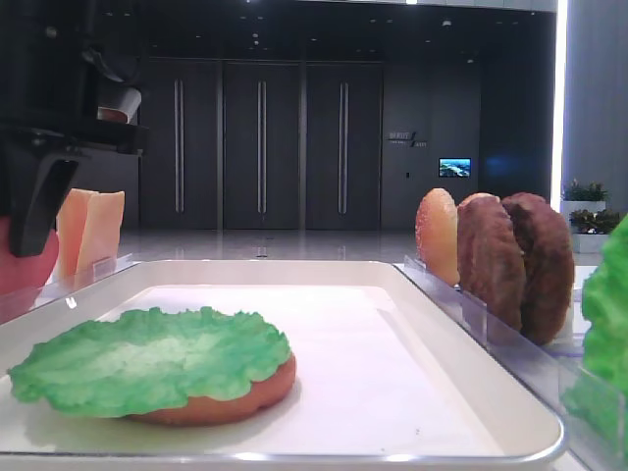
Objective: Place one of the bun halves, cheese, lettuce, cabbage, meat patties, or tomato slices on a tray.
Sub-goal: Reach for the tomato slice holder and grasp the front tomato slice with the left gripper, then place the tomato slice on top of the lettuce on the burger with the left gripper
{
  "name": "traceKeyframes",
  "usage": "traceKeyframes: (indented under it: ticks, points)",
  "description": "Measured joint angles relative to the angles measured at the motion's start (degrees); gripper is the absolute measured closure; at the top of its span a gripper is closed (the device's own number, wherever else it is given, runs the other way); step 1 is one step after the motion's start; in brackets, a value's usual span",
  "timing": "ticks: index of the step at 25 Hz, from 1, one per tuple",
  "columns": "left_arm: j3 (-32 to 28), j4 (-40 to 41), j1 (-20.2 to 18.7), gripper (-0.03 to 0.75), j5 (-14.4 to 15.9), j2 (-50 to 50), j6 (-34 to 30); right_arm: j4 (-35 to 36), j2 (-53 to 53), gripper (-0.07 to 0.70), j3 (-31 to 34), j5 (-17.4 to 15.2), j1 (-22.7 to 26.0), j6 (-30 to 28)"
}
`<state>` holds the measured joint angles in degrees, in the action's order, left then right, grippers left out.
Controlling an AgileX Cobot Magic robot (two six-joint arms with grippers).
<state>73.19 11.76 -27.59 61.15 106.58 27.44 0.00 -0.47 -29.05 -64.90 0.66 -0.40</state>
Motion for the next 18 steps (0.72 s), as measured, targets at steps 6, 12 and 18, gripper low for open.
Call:
traceKeyframes:
  ticks: [6, 12, 18]
  points:
    - [1.25, -0.93, 0.00, 0.659, 1.54, 0.00, -0.58, 0.00, 0.00, 0.341, 0.00, 0.00, 0.00, 0.00]
    - [7.74, -2.94, 0.00, 0.659, 7.56, -0.60, -1.37, 0.00, 0.00, 0.341, 0.00, 0.00, 0.00, 0.00]
    - [12.78, -5.92, -0.21, 0.659, 8.24, -5.00, -2.30, 0.00, 0.00, 0.341, 0.00, 0.00, 0.00, 0.00]
